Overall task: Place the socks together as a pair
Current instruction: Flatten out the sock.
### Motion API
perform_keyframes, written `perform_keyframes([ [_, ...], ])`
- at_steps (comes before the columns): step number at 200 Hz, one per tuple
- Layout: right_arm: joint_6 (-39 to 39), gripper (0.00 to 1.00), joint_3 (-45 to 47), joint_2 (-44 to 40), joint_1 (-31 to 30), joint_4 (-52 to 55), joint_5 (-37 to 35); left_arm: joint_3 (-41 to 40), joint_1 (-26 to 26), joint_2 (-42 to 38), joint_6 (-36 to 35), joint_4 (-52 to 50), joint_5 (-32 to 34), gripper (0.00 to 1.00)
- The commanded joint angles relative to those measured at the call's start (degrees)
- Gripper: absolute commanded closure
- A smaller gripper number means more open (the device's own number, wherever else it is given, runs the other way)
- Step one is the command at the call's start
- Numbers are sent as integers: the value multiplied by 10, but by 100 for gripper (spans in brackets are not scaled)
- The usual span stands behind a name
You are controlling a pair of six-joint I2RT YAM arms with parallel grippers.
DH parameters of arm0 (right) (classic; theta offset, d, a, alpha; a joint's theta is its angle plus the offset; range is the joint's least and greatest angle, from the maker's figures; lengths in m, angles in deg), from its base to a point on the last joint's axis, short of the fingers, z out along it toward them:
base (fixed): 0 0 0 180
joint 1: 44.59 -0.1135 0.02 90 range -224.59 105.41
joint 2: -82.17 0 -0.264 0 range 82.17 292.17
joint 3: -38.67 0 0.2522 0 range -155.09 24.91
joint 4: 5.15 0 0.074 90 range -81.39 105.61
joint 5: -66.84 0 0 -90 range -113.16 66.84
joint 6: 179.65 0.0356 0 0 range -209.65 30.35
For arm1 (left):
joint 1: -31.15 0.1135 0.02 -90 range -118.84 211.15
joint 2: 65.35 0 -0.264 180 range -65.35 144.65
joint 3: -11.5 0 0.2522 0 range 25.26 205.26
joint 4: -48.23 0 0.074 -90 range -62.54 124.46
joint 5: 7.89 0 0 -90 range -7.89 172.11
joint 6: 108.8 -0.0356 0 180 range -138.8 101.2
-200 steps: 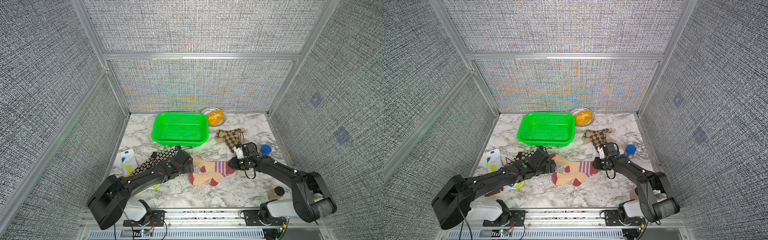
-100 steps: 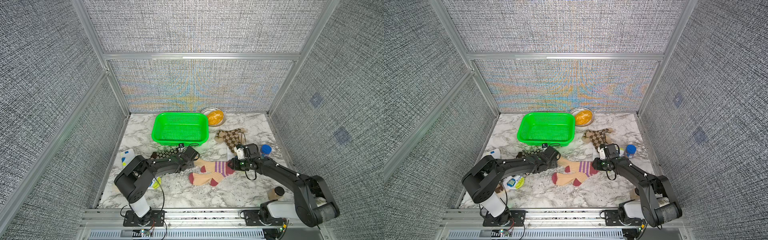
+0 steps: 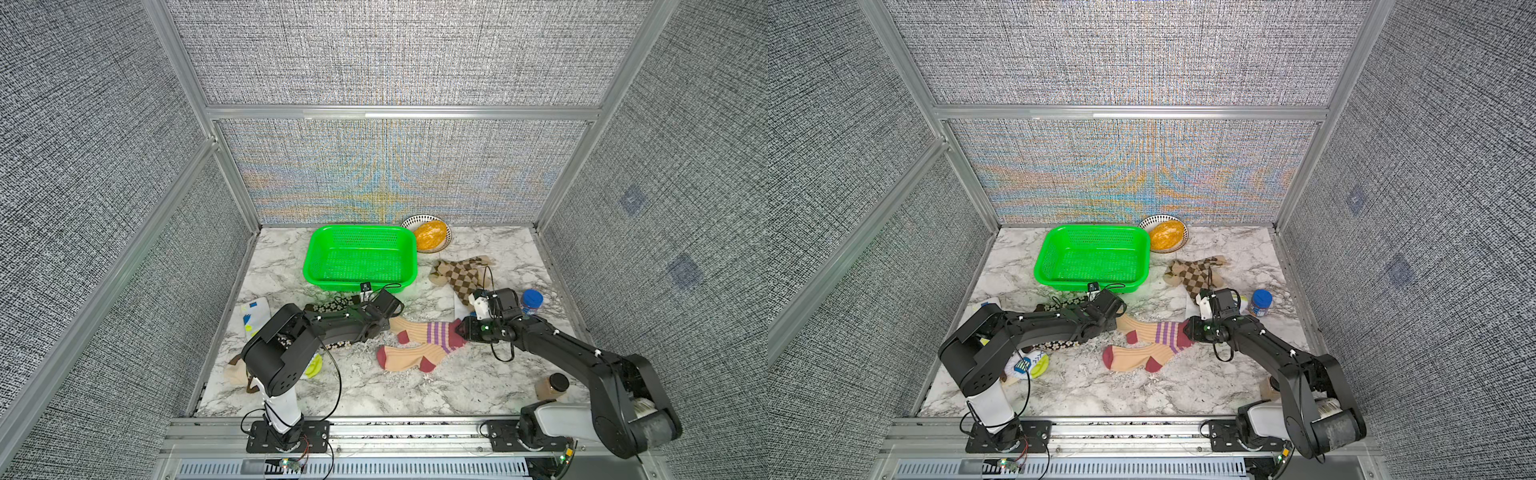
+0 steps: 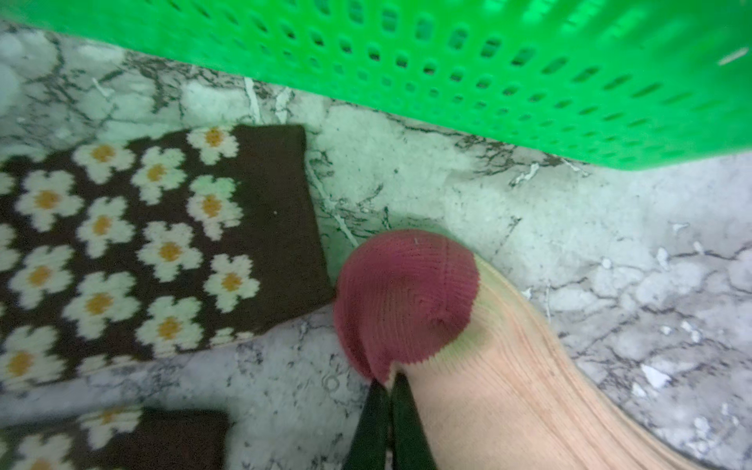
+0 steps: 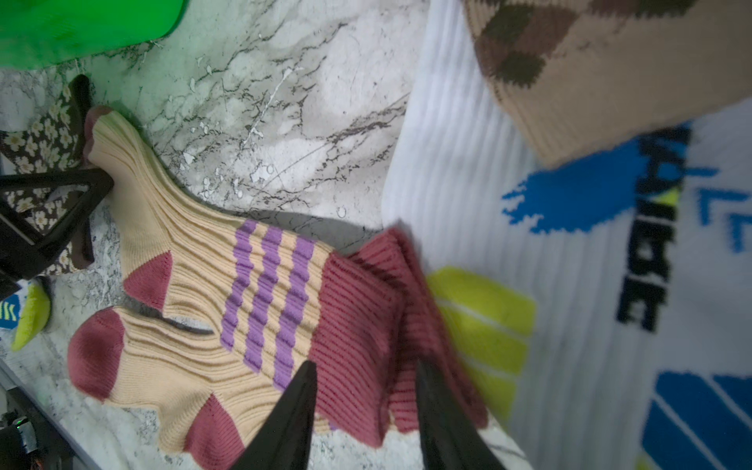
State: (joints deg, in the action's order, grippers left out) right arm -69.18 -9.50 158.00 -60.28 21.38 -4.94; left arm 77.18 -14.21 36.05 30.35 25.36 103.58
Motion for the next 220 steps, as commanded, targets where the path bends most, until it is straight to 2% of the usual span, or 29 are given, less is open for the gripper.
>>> perform_keyframes([
  [1, 4, 56, -6, 0, 0, 1, 3, -1, -5, -16, -19, -8, -11, 95],
  [55, 7, 57, -1, 4, -1, -5, 17, -23, -27, -63, -19, 2, -33, 96],
  [84, 10, 60, 8, 12, -1, -16, 17, -33, -31, -81, -17, -2, -34, 96],
  [152, 7, 86, 3, 21, -7, -23, 23, -36, -44, -119, -25, 0, -52, 96],
  [179, 4, 100, 0, 26, -7, -22, 23, -36, -51, -133, -27, -6, -59, 96],
  [220, 8, 100, -16, -28, -11, 4, 19, -41, -61, -196, -35, -33, -66, 96],
])
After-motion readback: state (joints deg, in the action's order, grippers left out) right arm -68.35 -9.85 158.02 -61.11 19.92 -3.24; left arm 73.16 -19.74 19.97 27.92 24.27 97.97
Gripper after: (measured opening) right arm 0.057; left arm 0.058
